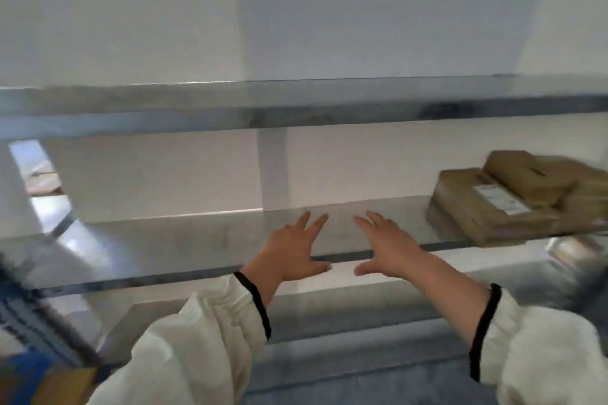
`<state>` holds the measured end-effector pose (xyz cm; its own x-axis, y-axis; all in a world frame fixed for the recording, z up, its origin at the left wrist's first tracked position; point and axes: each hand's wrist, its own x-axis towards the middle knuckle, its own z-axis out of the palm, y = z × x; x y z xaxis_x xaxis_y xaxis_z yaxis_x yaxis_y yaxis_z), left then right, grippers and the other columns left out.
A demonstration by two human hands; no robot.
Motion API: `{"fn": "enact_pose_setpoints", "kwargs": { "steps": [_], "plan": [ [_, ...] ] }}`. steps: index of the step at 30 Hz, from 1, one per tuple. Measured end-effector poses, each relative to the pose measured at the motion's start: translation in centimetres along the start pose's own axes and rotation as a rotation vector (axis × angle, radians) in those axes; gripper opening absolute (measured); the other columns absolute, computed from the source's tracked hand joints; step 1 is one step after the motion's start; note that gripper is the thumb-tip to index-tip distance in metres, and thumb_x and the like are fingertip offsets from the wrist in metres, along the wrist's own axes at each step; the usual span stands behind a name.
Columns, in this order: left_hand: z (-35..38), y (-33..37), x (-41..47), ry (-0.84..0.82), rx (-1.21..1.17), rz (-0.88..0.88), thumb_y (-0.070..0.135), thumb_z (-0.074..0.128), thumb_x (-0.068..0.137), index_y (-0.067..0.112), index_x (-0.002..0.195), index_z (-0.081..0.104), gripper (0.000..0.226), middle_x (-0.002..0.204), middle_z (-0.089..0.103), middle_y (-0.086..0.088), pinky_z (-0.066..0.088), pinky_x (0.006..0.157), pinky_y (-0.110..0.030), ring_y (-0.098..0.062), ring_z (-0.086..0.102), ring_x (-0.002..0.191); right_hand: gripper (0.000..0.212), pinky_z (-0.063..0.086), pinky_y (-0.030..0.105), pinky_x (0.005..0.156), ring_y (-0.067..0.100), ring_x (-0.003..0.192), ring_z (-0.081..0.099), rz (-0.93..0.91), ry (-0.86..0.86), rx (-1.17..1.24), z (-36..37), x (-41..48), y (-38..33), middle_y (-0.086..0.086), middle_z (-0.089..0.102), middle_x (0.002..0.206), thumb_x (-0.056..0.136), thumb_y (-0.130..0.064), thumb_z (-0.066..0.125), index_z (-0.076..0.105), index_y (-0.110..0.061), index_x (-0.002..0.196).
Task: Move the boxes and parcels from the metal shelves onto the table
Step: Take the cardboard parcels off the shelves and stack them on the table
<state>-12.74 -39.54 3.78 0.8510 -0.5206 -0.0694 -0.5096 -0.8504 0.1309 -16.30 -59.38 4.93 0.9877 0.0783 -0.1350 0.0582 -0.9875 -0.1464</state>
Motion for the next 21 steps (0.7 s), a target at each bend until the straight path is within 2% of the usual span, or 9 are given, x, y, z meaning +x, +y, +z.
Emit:
{"fn": "enact_pose_setpoints", "kwargs": {
  "steps": [5,11,15,21],
  "plan": [
    [1.2,10.2,10.2,-0.011,-0.002,0.179,0.066,0.051,0.083,0.039,0.149,-0.008,0.094,0.161,-0.004,0.0,0.038,0.103,-0.04,-0.032,0.039,0.133,0.107,0.027,0.04,0.113,0.026,0.144,0.017,0.182,0.017,-0.014,-1.5,-2.4,12.9,0.001,0.005,0.159,0.072,-0.058,0.071,0.006,-0.028,0.151],
    [3.5,21.6,20.1,-0.016,-0.048,0.327,0.063,0.056,0.081,0.036,0.151,-0.003,0.095,0.161,0.0,-0.003,0.042,0.098,-0.038,-0.032,0.044,0.129,0.102,0.034,0.042,0.11,0.027,0.141,0.021,0.358,0.035,-0.009,-3.1,-3.6,26.0,0.001,0.013,0.157,0.071,-0.054,0.073,0.013,-0.025,0.149],
    [5.5,26.3,24.6,-0.077,-0.055,0.391,0.061,0.059,0.081,0.033,0.151,0.003,0.094,0.16,-0.001,-0.005,0.046,0.093,-0.037,-0.032,0.048,0.123,0.105,0.035,0.044,0.109,0.027,0.142,0.02,0.444,0.014,0.015,-2.5,-2.7,31.7,0.0,0.009,0.158,0.072,-0.056,0.072,0.007,-0.026,0.15],
    [7.0,31.1,31.5,-0.12,-0.031,0.422,0.059,0.059,0.081,0.029,0.152,0.002,0.096,0.16,-0.003,-0.013,0.046,0.093,-0.037,-0.032,0.049,0.125,0.104,0.035,0.043,0.109,0.027,0.14,0.021,0.527,0.001,0.104,-1.4,0.6,37.8,0.0,0.009,0.157,0.073,-0.053,0.071,0.007,-0.025,0.15]
  ]
}}
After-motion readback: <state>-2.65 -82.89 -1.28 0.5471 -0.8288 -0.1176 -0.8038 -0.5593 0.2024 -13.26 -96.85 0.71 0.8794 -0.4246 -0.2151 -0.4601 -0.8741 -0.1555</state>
